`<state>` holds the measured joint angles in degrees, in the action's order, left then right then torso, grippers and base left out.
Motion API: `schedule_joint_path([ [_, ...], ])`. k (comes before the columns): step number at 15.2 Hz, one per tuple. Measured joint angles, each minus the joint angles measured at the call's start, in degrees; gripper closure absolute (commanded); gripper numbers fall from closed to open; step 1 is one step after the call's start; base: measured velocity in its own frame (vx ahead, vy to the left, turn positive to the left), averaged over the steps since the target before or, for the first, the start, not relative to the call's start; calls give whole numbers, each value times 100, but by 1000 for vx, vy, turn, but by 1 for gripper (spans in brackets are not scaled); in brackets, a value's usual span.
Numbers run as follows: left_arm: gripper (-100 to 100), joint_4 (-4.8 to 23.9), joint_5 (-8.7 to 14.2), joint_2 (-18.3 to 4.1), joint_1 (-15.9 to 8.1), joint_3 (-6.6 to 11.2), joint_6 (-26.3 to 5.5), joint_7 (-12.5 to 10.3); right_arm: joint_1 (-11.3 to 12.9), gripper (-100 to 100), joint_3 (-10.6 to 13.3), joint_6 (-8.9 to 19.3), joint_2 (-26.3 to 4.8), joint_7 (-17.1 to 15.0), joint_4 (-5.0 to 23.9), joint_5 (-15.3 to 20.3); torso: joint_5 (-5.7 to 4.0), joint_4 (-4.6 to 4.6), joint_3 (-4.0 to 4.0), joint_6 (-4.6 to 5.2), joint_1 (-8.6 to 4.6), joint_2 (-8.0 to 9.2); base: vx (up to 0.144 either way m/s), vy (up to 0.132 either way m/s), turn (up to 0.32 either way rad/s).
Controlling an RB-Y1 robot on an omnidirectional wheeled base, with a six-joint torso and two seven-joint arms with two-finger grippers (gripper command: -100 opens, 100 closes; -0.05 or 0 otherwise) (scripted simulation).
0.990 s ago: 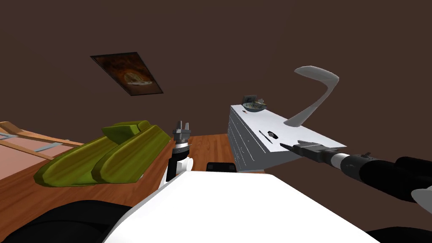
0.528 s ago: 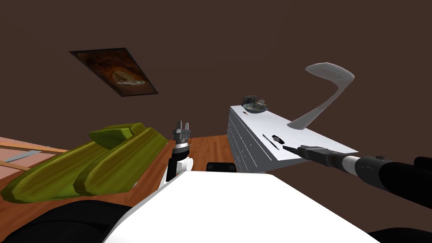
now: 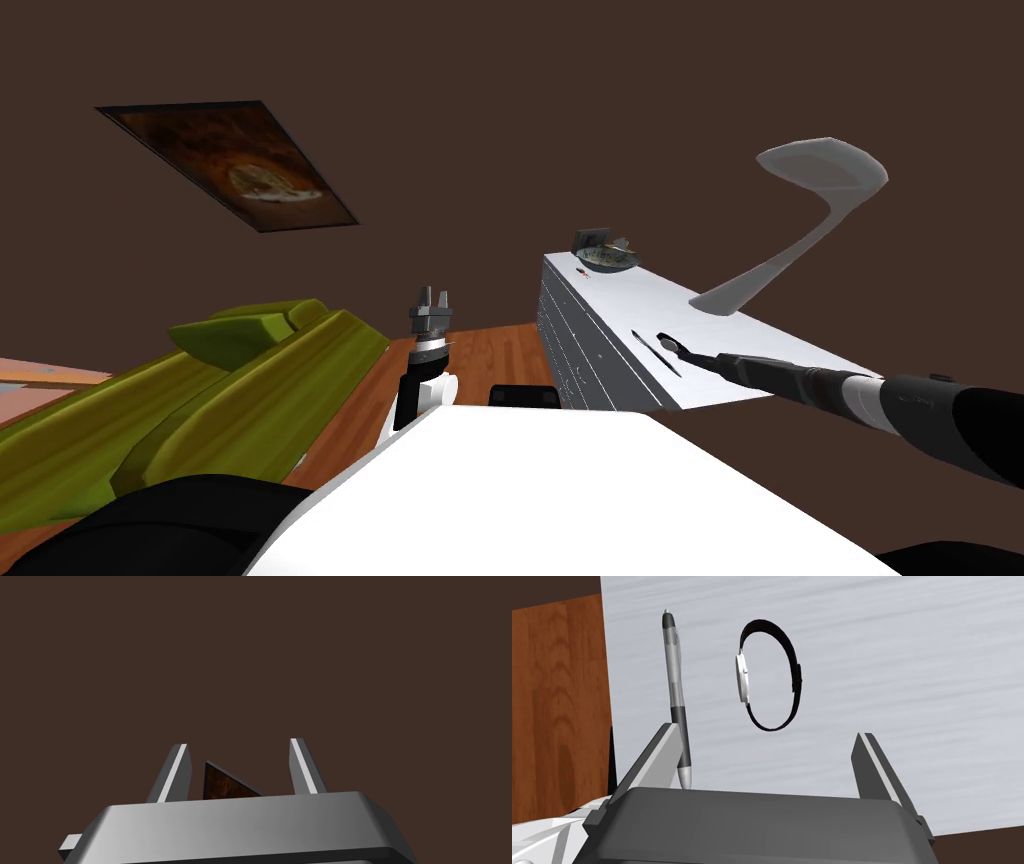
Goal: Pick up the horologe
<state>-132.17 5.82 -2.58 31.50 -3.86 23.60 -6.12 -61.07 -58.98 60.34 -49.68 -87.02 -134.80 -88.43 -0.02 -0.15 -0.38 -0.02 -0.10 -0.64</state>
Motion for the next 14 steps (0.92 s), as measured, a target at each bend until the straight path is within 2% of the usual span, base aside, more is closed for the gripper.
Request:
schedule_joint_path([
  [2, 0, 0, 0, 0, -1, 0, 0, 0, -33, -100, -63, 94, -26, -111, -1, -80, -1, 2, 8, -1, -2, 15, 24, 32, 145],
  [4, 0, 0, 0, 1, -3, -2, -1, 0, 35, -100, -96, 173, -122, 89, 227, -215, 4, 9, 26, -7, 27, 48, -53, 102, 213],
  [6, 0, 0, 0, 1, -2, -1, 0, 0, 57, -100, -133, 229, -160, 340, 499, -290, 7, 16, 39, 3, 32, 68, -31, 56, -39],
  [8, 0, 0, 0, 1, -2, -1, 0, 0, 70, -100, -104, 219, -188, 365, 705, -243, 3, 16, 38, 2, 14, 65, -5, 8, -14],
  [9, 0, 0, 0, 0, -2, 0, 0, 0, 66, -100, -95, 211, -175, 358, 770, -230, 1, 15, 37, 2, 5, 63, -29, 67, 293],
  [11, 0, 1, 0, 1, -4, -2, -1, 0, 148, -100, -105, 277, -281, 540, 1003, -358, 6, 15, 38, -7, 32, 68, -50, 104, 213],
  [14, 0, 0, 0, 1, -2, -1, 0, 0, 164, -100, -130, 329, -297, 872, 1361, -429, 5, 17, 40, 4, 19, 69, -12, 31, -29],
])
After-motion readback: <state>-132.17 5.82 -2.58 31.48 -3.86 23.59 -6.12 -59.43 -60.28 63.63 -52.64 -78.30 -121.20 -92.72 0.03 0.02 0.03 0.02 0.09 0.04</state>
